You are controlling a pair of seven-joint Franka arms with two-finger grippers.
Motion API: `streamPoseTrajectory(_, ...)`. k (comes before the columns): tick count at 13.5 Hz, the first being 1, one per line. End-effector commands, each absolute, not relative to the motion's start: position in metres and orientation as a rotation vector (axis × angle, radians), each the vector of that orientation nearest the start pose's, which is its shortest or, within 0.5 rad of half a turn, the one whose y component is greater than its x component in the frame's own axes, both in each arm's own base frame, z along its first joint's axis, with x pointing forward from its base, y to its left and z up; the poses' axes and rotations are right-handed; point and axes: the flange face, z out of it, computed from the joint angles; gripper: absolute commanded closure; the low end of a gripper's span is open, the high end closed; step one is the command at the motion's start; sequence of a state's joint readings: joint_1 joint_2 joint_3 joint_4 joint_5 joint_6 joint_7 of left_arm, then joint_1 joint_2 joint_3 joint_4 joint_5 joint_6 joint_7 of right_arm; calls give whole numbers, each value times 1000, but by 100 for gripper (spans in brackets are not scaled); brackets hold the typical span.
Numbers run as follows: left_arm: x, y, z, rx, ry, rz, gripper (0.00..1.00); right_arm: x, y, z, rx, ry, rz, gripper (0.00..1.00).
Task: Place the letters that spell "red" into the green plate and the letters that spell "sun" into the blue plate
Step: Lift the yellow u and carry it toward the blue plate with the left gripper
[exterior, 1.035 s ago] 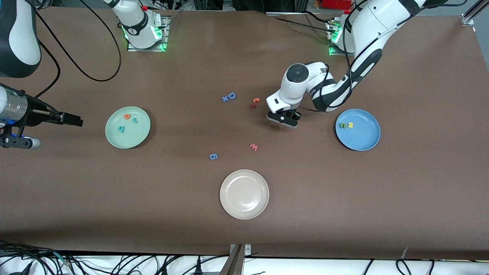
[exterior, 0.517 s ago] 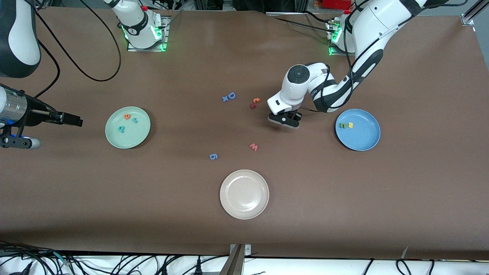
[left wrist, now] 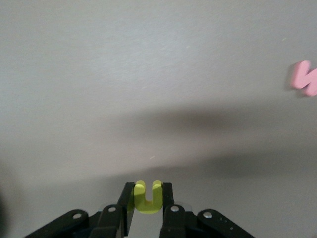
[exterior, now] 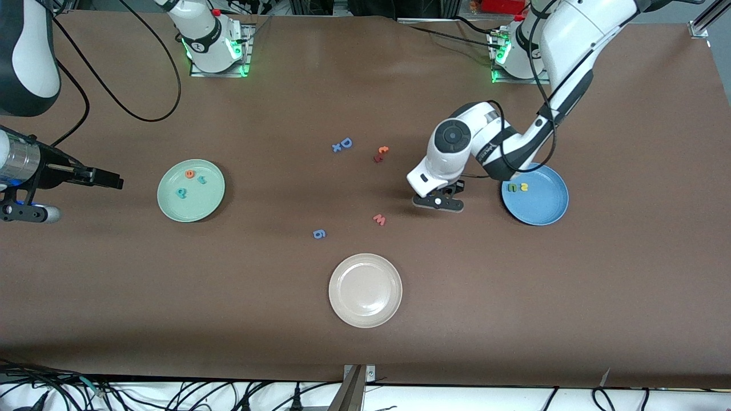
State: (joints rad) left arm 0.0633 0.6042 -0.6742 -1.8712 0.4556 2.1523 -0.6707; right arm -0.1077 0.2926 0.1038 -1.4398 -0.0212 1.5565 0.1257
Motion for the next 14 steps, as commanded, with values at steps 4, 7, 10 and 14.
streamPoseTrajectory(4, 566, -229, 268, -2930, 395, 583, 79, 628, -16, 514, -3126, 190, 279, 0)
streamPoseTrajectory(7, 573, -180, 267, -2897, 422, 708, 80, 628, -16, 515, -3128, 187, 274, 0)
streamPoseTrajectory(10, 580, -132, 257, -2883, 420, 782, 82, 629, -16, 516, -3127, 190, 265, 0)
streamPoseTrajectory(14, 585, -71, 220, -2862, 425, 877, 83, 629, -16, 516, -3127, 190, 257, 0)
